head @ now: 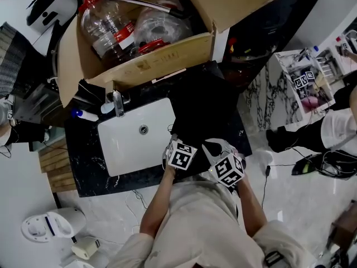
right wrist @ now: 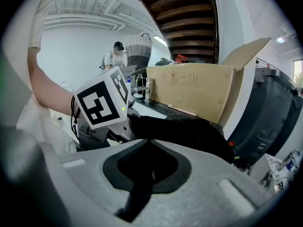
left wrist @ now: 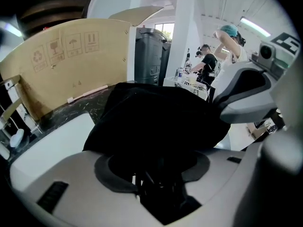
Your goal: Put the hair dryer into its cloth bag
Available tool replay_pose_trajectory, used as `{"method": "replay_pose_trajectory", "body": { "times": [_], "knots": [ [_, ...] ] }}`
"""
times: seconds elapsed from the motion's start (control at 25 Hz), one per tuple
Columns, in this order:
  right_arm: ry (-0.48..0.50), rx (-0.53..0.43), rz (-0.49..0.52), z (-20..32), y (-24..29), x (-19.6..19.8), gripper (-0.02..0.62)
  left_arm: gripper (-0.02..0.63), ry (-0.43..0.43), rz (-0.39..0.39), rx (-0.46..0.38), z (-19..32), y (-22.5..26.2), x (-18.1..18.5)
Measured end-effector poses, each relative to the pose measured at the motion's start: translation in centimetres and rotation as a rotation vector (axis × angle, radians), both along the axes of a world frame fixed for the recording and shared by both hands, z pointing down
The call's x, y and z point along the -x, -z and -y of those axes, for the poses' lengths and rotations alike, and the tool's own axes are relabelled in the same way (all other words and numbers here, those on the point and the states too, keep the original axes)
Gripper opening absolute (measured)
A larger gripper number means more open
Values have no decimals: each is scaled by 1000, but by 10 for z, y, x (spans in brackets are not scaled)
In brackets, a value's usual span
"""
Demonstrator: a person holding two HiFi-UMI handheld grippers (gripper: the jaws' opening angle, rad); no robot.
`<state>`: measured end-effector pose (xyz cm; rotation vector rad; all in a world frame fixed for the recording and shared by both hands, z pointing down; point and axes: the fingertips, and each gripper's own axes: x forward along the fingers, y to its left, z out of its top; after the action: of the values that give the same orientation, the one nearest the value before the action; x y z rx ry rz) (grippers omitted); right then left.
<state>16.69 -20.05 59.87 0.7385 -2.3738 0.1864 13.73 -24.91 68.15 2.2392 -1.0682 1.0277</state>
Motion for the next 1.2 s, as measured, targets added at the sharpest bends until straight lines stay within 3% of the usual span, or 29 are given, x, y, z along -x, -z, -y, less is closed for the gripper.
{"method": "replay_pose_trajectory", "body": {
  "times": [0.36,0.84,1.04,1.2],
  "knots": [
    [-5,0,2,-1,-2,-1,17,246,-20,-49,-27,2,6,-5],
    [-20,-14,4,2,1,1,17,299,-90,2,-37,-30,16,20],
    [-24,-15,7,2,1,1,17,310,-104,-11,-7,-50,13,35],
    [-28,-18,6,2,1,0,17,311,-120,24,35,-62,1,48]
  ]
}}
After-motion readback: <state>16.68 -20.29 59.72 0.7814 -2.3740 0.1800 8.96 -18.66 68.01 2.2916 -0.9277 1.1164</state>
